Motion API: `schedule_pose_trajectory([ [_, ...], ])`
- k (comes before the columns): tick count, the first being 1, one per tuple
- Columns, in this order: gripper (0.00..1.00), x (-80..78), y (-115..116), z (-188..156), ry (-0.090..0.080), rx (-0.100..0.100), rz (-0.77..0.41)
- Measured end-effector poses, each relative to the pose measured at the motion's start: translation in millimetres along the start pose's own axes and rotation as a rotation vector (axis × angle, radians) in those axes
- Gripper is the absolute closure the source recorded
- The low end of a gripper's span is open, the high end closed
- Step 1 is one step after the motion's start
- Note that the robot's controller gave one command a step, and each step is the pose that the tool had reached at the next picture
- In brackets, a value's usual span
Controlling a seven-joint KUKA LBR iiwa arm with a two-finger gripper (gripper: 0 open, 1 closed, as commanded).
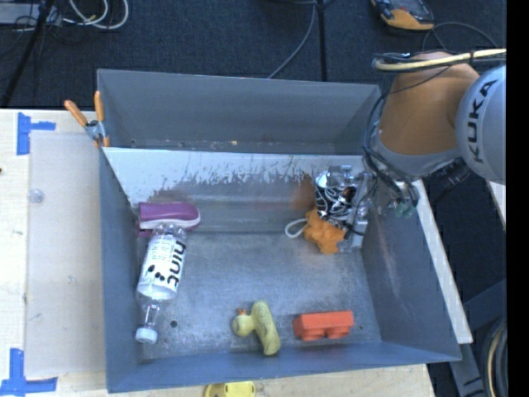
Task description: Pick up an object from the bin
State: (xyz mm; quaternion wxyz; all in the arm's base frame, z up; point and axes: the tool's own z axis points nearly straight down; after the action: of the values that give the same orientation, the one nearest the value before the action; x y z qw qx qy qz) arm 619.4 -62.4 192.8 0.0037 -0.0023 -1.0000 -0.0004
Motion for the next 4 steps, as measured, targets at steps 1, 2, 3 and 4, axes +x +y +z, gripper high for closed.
schedule_pose_trajectory([
  [1,0.0,-0.9,0,-5,-0.006,0.0,-0.001],
  [2,0.0,4.1,-3,48,-0.009,0.001,-0.008],
  [3,1.0,-0.4,-14,116,-0.029,-0.001,0.014],
  [4,1.0,-0.3,-14,116,-0.029,-0.001,0.013],
])
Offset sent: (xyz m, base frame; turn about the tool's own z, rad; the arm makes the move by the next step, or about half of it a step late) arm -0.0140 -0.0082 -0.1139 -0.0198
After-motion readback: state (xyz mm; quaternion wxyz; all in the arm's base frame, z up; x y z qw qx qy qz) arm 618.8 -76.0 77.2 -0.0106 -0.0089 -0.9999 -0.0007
